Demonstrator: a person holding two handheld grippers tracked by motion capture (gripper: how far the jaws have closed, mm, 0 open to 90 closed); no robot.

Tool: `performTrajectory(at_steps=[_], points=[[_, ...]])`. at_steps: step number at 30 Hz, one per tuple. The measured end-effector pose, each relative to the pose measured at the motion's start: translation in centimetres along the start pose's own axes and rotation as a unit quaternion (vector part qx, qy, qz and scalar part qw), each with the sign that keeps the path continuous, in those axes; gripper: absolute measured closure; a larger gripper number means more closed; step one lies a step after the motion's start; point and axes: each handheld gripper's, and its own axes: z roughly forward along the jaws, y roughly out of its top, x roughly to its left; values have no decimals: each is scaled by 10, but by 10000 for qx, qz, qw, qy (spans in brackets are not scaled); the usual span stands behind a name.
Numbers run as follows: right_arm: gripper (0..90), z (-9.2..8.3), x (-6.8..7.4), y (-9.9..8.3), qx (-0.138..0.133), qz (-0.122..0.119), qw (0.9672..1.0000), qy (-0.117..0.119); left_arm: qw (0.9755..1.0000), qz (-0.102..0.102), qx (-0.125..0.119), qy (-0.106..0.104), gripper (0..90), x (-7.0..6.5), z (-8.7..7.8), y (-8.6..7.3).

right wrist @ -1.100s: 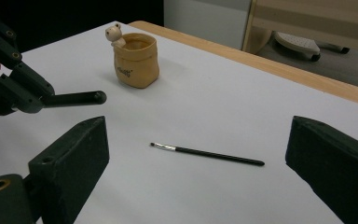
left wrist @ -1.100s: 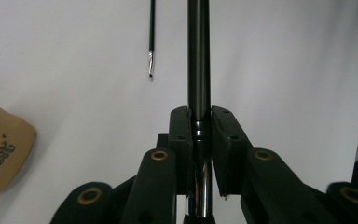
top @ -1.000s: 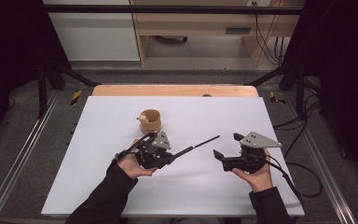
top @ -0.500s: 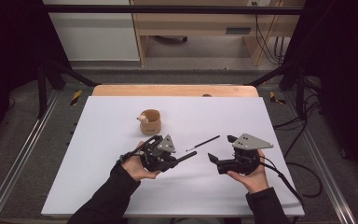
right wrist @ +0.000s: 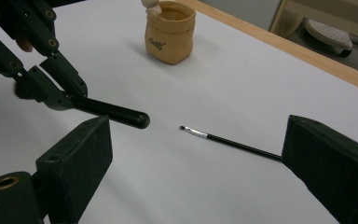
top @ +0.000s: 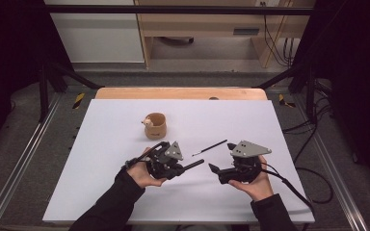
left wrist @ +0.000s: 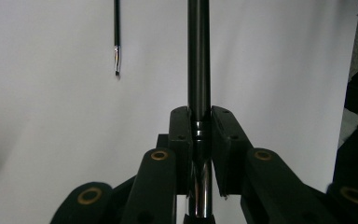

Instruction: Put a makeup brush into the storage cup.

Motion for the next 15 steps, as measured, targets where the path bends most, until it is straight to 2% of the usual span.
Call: performTrajectory(at_steps=[11, 15], points=[[96, 5, 11, 4, 273, -363, 9990, 59, 10000, 10, 72, -46, 785, 1, -2, -4], [99, 7, 14, 8, 336, -500, 9981, 92, 9999, -46, 43, -106, 785, 1, -2, -6]])
